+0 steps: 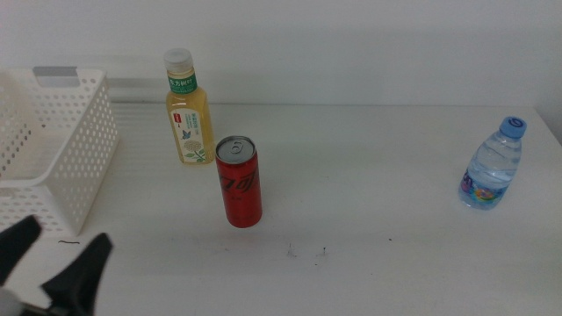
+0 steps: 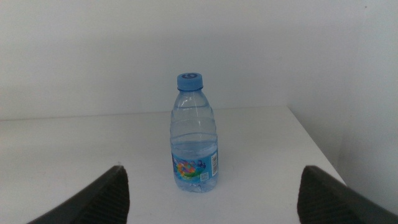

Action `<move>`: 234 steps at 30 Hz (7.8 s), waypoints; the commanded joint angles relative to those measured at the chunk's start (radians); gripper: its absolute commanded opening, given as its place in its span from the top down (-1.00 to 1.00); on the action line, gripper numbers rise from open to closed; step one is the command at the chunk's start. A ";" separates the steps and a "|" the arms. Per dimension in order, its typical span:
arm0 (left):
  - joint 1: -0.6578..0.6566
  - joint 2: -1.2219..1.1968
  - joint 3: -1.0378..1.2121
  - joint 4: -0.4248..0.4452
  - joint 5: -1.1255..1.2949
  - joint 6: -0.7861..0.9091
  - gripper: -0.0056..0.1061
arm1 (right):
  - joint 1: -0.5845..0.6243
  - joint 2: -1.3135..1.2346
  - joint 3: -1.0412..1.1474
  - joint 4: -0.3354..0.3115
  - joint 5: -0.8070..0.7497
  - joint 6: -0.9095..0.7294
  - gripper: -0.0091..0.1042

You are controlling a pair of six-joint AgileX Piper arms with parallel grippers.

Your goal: Use arms to grab the bottles and put them into the dustbin to the left of the table.

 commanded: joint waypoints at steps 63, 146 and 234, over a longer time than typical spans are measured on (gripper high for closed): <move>-0.102 1.092 -0.077 0.106 -0.881 -0.025 -0.78 | -0.009 -0.004 0.003 0.000 -0.008 -0.003 -0.80; -0.102 1.680 -0.672 0.174 -0.899 -0.077 -0.05 | -0.009 -0.004 0.003 0.000 -0.008 -0.003 -0.80; 0.578 1.469 -1.700 -0.065 1.291 0.418 0.34 | -0.009 -0.004 0.003 0.000 -0.008 -0.003 -0.80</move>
